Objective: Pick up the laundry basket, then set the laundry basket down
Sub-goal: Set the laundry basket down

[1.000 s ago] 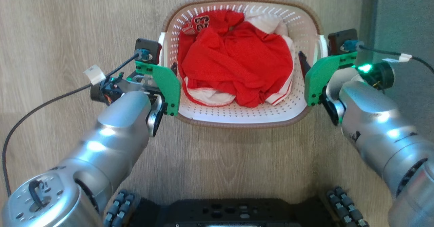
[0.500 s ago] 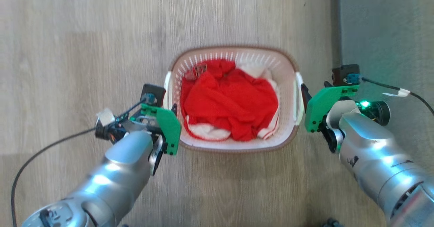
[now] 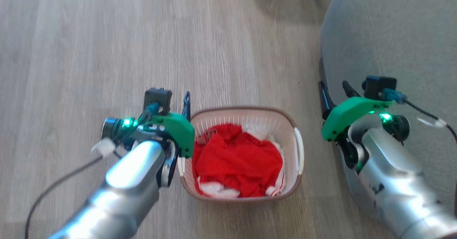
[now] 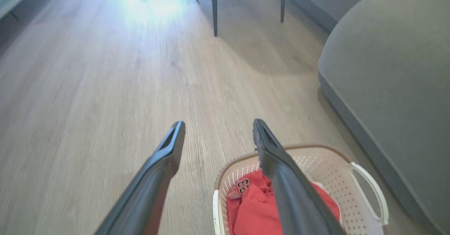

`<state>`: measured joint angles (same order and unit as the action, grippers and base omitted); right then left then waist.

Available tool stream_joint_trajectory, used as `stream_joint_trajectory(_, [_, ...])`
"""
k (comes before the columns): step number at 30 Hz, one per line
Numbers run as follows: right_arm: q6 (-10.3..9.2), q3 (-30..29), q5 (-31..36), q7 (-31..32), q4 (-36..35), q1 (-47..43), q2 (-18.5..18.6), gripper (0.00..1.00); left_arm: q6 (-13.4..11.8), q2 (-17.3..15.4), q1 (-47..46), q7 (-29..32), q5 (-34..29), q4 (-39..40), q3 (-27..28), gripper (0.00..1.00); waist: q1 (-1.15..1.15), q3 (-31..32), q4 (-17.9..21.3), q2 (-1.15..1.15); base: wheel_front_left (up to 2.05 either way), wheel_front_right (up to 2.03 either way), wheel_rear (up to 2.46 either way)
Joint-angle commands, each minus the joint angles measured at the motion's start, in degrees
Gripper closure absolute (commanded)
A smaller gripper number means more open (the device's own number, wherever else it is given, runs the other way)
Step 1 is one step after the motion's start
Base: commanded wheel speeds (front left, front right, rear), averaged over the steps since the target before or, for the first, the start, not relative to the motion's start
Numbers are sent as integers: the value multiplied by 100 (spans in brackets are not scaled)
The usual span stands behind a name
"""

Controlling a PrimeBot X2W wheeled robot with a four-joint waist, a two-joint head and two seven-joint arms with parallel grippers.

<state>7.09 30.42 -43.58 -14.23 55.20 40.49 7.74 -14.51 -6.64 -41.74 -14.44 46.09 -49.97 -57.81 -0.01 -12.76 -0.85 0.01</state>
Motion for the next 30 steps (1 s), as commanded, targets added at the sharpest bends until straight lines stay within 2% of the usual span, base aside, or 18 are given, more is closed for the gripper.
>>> stream_joint_trajectory(1, [40, -227, 311, -76, -396, -287, -69, 0, -84, -240, 205, -54, -262, 371, 425, 0, 1, 458, 41, -1, 0, 0, 0])
stream_joint_trajectory(5, [40, -1182, 1211, -76, -1490, -1087, -250, 0, -139, -381, 974, -55, -1157, 1533, 1426, 0, 1, 843, 16, -1, 0, 0, 0])
stream_joint_trajectory(8, [40, -1565, 1698, -76, -2332, -1671, -379, 0, -169, -389, 1549, -55, -1855, 2506, 2238, 0, 1, 1085, 16, -1, 0, 0, 0])
stream_joint_trajectory(12, [40, -1962, 2142, -76, -3369, -2249, -459, 0, 62, -330, 2286, -55, -2643, 3491, 2965, 0, 1, 1228, 34, -1, 0, 0, 0])
stream_joint_trajectory(16, [40, -2156, 2461, -76, -4195, -2731, -480, 0, 267, -142, 2832, -55, -3147, 4153, 3512, 0, 1, 1326, 50, -1, 0, 0, 0])
stream_joint_trajectory(19, [40, -2165, 2529, -76, -4667, -3022, -483, 0, 356, 85, 3198, -55, -3220, 4444, 3936, 0, 1, 1385, 61, -1, 0, 0, 0])
stream_joint_trajectory(22, [40, -2233, 2526, -76, -4986, -3284, -484, 0, 549, 216, 3453, -55, -3329, 4560, 4218, 0, 1, 1439, 62, -1, 0, 0, 0])
stream_joint_trajectory(25, [40, -2253, 2675, -76, -5102, -3525, -485, 0, 683, 278, 3637, -55, -3550, 4580, 4353, 0, 1, 1480, 77, -1, 0, 0, 0])
stream_joint_trajectory(30, [40, -2365, 2757, -76, -5070, -3859, -485, 0, 742, 349, 3953, -55, -3679, 4545, 4520, 0, 1, 1521, 95, -1, 0, 0, 0])
